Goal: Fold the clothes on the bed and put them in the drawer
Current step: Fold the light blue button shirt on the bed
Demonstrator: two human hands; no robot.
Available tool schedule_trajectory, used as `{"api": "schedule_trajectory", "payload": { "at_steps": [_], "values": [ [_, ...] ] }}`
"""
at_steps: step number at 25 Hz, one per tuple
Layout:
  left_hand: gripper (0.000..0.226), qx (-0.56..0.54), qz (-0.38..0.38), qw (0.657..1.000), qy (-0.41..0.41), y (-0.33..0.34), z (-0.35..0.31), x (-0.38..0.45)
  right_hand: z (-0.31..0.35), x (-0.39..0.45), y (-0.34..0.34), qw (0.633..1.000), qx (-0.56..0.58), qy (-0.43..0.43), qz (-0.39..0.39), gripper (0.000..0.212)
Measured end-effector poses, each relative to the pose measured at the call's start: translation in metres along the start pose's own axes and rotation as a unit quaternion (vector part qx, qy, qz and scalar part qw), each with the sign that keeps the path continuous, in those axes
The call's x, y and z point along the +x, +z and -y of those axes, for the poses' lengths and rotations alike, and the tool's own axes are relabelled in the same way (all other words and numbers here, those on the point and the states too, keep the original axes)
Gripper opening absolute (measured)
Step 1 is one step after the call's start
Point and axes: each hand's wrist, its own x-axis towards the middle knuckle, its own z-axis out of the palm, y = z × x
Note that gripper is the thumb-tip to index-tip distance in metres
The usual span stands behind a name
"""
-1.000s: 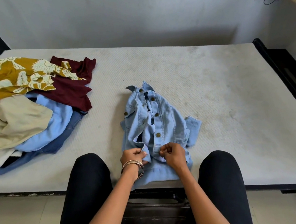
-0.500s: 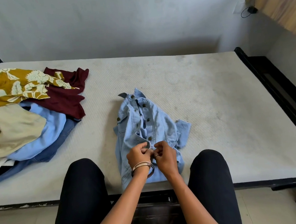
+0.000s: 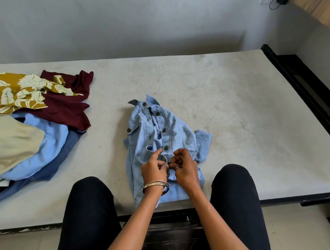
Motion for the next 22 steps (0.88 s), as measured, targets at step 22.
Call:
{"api": "schedule_trajectory", "payload": {
  "at_steps": [22],
  "values": [
    [0.064,0.045,-0.055,0.994,0.078,0.005,-0.008,0.011,0.034,0.023,0.002,0.999,-0.047,-0.021,0.002,0.060]
  ]
}}
